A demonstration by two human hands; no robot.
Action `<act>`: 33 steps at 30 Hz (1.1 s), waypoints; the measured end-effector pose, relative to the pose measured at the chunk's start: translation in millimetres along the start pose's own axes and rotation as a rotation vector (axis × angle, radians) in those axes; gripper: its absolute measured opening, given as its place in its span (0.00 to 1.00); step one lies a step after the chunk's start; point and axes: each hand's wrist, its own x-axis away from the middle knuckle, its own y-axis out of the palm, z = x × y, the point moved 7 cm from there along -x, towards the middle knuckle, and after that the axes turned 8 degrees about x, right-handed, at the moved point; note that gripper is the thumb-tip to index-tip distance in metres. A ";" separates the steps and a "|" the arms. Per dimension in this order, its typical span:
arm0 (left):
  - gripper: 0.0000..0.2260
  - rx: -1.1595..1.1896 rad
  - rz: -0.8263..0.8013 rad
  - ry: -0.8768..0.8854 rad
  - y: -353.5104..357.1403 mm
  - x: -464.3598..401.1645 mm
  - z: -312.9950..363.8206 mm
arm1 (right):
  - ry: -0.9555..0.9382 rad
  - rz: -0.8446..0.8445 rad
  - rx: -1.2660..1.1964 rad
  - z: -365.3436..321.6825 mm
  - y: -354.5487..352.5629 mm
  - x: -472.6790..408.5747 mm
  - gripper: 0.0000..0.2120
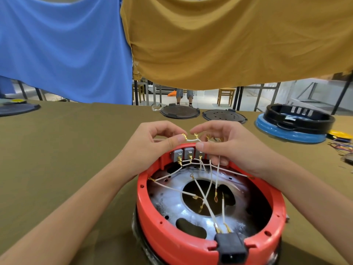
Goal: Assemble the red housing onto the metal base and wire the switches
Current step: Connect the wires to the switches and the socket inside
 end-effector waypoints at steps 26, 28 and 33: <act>0.04 -0.052 -0.012 0.052 -0.2 -0.9 2.0 | -0.227 0.229 0.400 -19.8 -7.2 2.6 0.07; 0.04 -0.053 -0.020 0.043 0.5 -0.8 1.7 | -0.233 0.219 0.451 -21.0 -6.1 3.1 0.04; 0.04 -0.077 -0.045 0.010 1.7 -1.1 -1.1 | -0.253 0.151 0.537 -23.3 1.3 3.2 0.04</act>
